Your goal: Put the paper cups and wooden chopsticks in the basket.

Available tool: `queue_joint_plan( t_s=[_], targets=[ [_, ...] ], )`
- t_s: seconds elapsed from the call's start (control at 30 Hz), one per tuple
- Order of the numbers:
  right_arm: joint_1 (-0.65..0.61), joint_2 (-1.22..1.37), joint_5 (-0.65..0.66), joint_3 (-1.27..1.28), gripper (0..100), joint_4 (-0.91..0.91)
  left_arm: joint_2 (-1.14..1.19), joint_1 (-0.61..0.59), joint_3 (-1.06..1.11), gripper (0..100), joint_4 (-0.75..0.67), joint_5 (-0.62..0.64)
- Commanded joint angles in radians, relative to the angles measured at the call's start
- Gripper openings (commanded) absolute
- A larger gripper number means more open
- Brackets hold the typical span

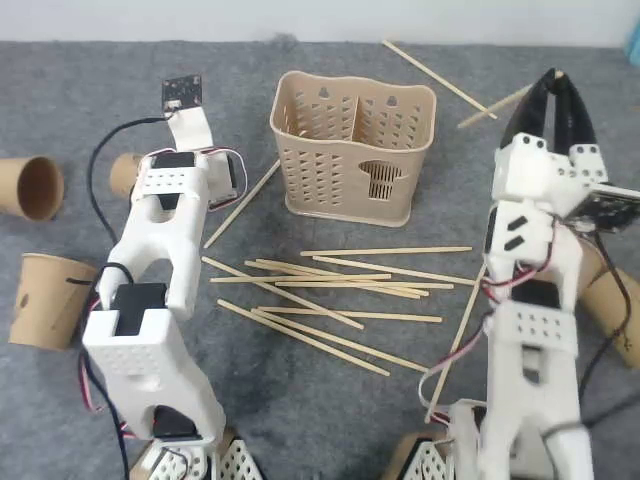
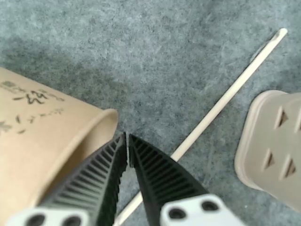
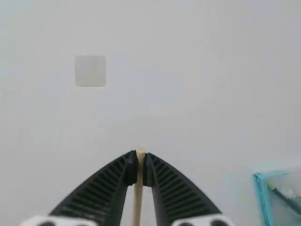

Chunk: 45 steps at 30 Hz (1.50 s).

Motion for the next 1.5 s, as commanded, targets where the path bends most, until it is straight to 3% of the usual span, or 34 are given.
queue_joint_plan(
  t_s=[0.0, 0.33, 0.57, 0.8, 1.03, 1.47],
  targets=[
    [0.013, 0.206, -0.015, -0.06, 0.7, -0.26, -0.015, -0.006, -0.019, 2, -0.015, -0.002],
    [0.025, 0.863, -0.009, -0.543, 0.7, -0.519, -0.017, -0.006, -0.019, 2, -0.015, -0.002],
    [0.022, 1.233, 0.0, -0.968, 0.7, -0.53, -0.017, -0.003, -0.019, 2, -0.015, -0.002],
    [-0.001, 1.527, 0.104, -1.307, 0.7, -0.495, -0.017, -0.003, -0.019, 2, -0.015, -0.002],
    [-0.019, 1.702, 0.117, -1.427, 0.7, -0.455, -0.017, -0.003, -0.019, 2, -0.015, -0.002],
    [-0.079, 1.733, 0.044, -1.425, 0.6, -0.456, -0.017, -0.003, -0.019, 2, -0.015, -0.002]
  ],
)
